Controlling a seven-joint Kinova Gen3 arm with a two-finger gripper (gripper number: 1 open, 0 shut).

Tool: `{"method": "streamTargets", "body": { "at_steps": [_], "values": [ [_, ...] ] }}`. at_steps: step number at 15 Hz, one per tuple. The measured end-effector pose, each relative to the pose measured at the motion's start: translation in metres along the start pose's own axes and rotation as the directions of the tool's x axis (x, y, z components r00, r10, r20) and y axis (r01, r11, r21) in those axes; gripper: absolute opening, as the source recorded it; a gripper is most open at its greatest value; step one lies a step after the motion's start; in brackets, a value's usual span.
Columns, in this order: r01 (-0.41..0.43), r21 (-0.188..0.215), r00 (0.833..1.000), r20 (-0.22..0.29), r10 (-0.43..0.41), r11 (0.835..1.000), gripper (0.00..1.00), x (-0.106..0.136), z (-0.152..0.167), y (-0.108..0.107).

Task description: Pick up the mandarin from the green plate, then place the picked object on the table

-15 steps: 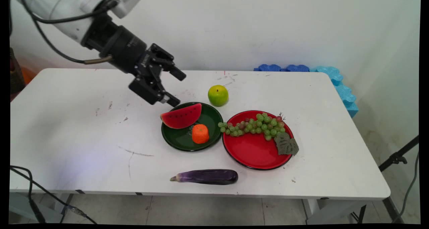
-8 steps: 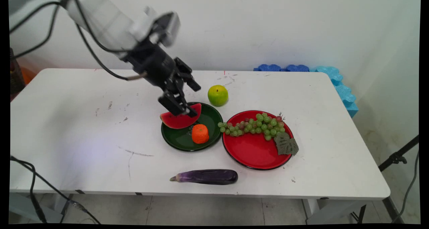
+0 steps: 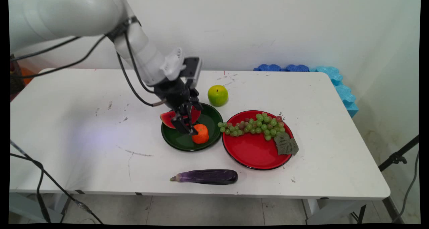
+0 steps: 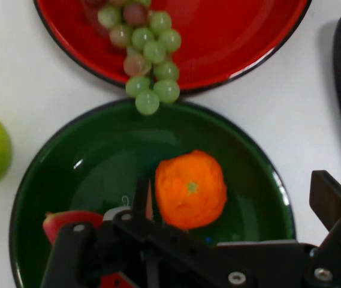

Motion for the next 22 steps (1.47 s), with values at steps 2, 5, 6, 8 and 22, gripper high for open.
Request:
{"method": "streamTargets", "body": {
  "at_steps": [2,5,6,8,22],
  "values": [
    [-0.021,-0.003,0.999,0.038,0.021,1.000,1.00,-0.002,0.019,-0.005],
    [-0.044,-0.005,0.997,0.070,0.045,0.999,1.00,-0.004,0.043,-0.012],
    [-0.051,-0.006,0.996,0.074,0.051,0.999,1.00,-0.004,0.049,-0.013],
    [-0.061,-0.009,0.995,0.082,0.062,0.998,1.00,-0.003,0.061,-0.017],
    [-0.031,0.004,0.997,0.070,0.031,0.999,0.00,0.009,0.064,-0.024]
  ]
}}
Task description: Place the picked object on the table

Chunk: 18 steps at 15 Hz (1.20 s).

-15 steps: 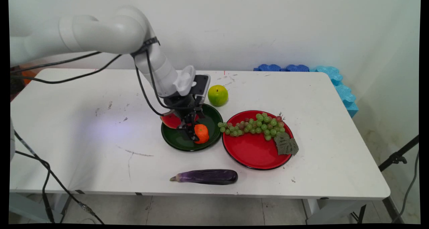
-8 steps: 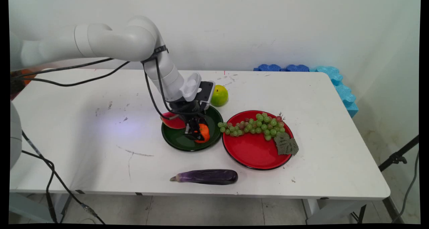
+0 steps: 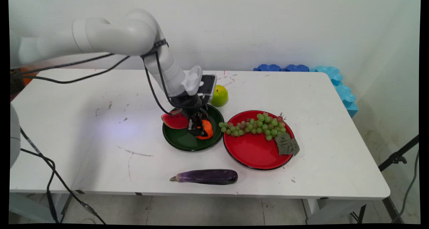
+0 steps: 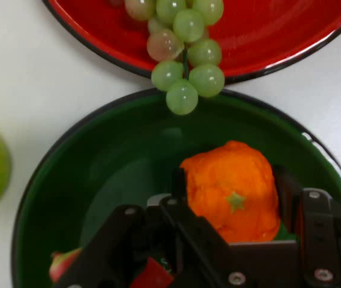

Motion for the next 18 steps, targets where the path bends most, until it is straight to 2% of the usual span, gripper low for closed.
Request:
{"method": "streamTargets", "body": {
  "at_steps": [4,8,13,18],
  "values": [
    [0.059,0.014,0.998,-0.033,-0.059,0.998,0.00,0.017,-0.052,0.017],
    [0.104,-0.002,0.993,-0.062,-0.104,0.995,0.00,0.033,-0.086,0.041],
    [0.146,-0.020,0.986,-0.077,-0.148,0.989,0.00,0.042,-0.097,0.066],
    [0.199,-0.019,0.976,-0.082,-0.200,0.980,0.00,0.043,-0.081,0.085]
  ]
}}
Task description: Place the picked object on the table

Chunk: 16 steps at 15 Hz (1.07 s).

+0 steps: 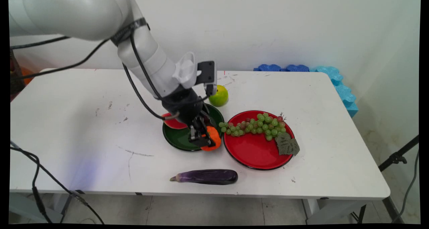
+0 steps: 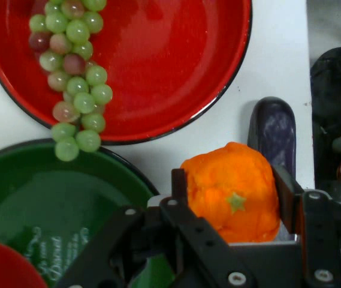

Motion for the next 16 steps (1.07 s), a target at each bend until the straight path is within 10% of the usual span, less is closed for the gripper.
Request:
{"method": "streamTargets", "body": {
  "at_steps": [16],
  "values": [
    [0.089,0.035,0.996,-0.021,-0.088,0.995,0.00,-0.037,0.084,0.010]
  ]
}}
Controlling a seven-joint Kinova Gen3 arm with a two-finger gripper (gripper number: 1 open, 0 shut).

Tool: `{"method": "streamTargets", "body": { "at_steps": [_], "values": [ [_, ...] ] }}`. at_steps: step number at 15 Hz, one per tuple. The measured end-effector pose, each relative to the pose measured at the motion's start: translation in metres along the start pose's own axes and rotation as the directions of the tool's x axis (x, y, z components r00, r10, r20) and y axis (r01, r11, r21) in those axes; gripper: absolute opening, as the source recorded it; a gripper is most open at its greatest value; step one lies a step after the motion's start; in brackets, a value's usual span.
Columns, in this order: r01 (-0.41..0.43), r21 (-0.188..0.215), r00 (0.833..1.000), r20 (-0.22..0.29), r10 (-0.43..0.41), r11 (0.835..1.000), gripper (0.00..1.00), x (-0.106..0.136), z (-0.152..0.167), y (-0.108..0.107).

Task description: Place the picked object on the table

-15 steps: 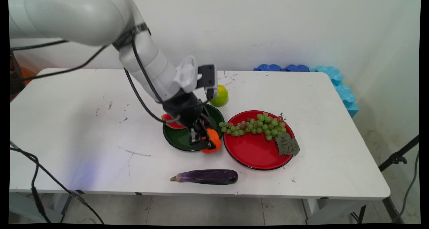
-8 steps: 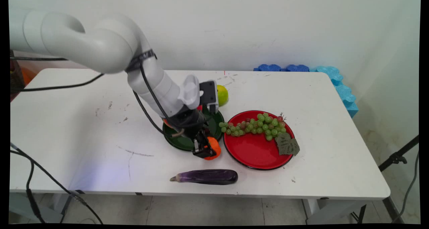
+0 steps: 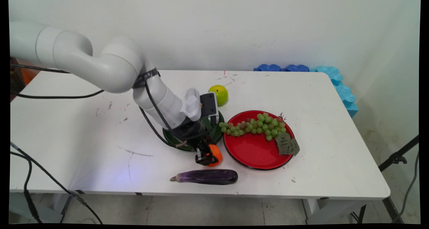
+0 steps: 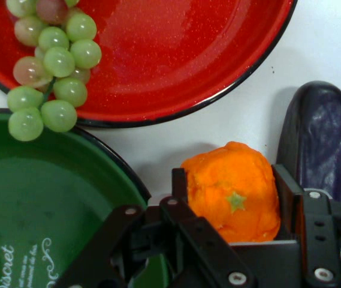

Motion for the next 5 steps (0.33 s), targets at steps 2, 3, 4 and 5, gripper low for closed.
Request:
{"method": "streamTargets", "body": {
  "at_steps": [2,3,4,5],
  "values": [
    [0.003,0.001,1.000,-0.006,-0.003,1.000,0.00,-0.0028,0.0046,0.0004],
    [0.005,0.001,1.000,-0.010,-0.005,1.000,1.00,-0.0040,0.0066,0.0007],
    [0.006,0.000,1.000,-0.014,-0.006,1.000,1.00,-0.0047,0.0079,0.0009],
    [0.007,-0.001,1.000,-0.018,-0.007,1.000,1.00,-0.0052,0.0089,0.0012]
  ]
}}
